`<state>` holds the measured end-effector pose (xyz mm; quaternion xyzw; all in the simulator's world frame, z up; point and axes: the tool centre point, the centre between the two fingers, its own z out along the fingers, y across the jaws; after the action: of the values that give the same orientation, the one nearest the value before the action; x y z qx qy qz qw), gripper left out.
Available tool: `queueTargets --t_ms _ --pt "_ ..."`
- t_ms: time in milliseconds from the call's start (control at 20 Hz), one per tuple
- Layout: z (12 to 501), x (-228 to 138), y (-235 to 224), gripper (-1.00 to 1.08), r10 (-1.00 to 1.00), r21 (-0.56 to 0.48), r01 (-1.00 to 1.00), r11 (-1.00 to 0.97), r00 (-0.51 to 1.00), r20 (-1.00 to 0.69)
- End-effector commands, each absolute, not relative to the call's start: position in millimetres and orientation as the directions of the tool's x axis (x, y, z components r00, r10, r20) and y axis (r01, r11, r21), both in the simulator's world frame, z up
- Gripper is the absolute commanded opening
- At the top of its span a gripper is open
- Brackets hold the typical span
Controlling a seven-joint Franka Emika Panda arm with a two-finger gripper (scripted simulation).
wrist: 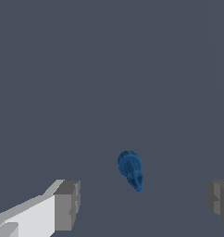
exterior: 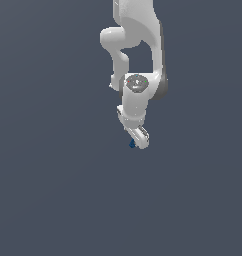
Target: Pick up the object and move it to a goal position.
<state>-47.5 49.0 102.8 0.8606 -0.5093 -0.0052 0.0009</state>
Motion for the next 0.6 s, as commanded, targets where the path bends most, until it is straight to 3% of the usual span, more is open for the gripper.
queueTargets --t_ms 0,550 --pt "100.2 -50.2 51.9 1.0 -0.904 0.005 -0.904 -0.428 0.428 -0.006" --pt "93.5 -57.6 59.3 1.0 -0.961 0.001 -0.961 -0.278 0.278 -0.001"
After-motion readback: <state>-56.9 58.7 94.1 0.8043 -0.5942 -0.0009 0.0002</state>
